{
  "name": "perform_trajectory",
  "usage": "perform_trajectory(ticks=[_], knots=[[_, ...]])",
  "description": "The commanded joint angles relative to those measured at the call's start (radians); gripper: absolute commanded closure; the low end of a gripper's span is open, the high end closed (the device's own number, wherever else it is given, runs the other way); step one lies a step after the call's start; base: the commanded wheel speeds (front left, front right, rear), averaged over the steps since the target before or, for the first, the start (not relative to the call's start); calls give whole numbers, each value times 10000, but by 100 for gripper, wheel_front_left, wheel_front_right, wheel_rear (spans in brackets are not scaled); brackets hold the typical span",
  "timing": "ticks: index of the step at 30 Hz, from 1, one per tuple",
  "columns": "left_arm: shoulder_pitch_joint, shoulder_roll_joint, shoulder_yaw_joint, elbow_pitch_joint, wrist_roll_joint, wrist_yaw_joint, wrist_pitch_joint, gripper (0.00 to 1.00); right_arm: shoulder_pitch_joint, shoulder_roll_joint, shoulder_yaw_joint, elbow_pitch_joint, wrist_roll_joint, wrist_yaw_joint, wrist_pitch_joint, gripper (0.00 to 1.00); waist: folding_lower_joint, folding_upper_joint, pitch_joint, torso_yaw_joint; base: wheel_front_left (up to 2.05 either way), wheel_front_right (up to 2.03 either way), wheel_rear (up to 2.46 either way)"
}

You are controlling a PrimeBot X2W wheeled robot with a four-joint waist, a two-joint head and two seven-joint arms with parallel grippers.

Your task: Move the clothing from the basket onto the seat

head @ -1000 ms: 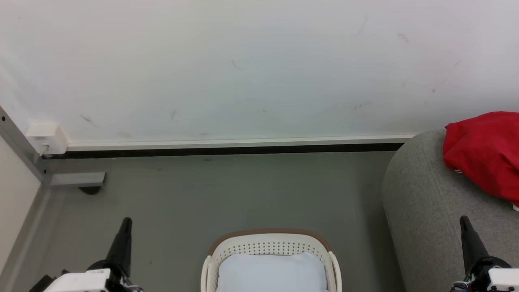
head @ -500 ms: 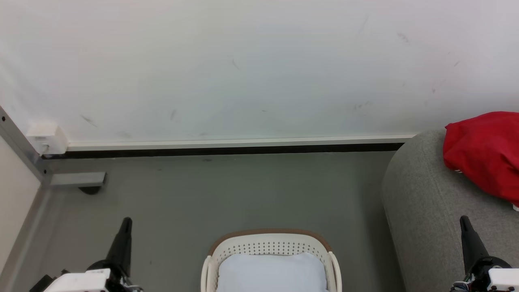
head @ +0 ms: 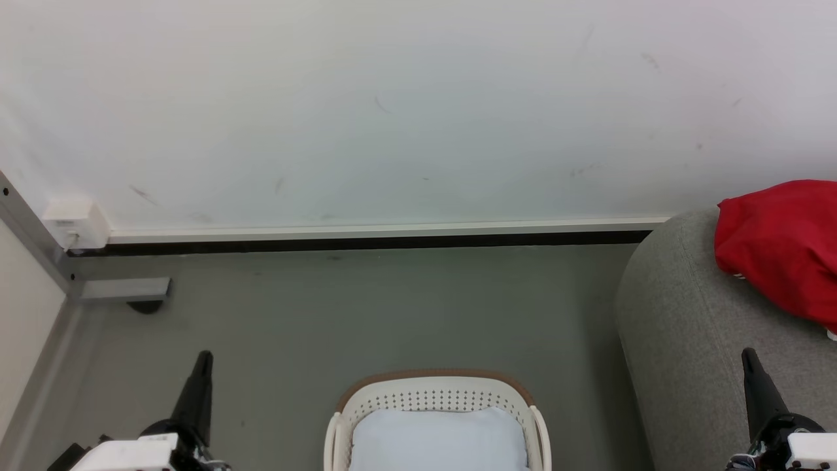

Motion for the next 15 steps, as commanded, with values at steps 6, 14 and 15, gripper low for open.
perform_trajectory(ticks=[6, 14, 15], knots=[[-88, 16, 22, -33, -136, -51, 40, 100, -119, -72, -37, -46, 12, -22, 36, 100, -1, 0, 0, 0, 0, 0, 0], [-88, 16, 22, -33, -136, -51, 40, 100, -119, -72, -37, -46, 12, -22, 37, 100, -1, 0, 0, 0, 0, 0, 0], [-88, 16, 22, -33, -136, -51, 40, 100, -119, -72, -37, -46, 14, -21, 37, 100, -1, 0, 0, 0, 0, 0, 0]])
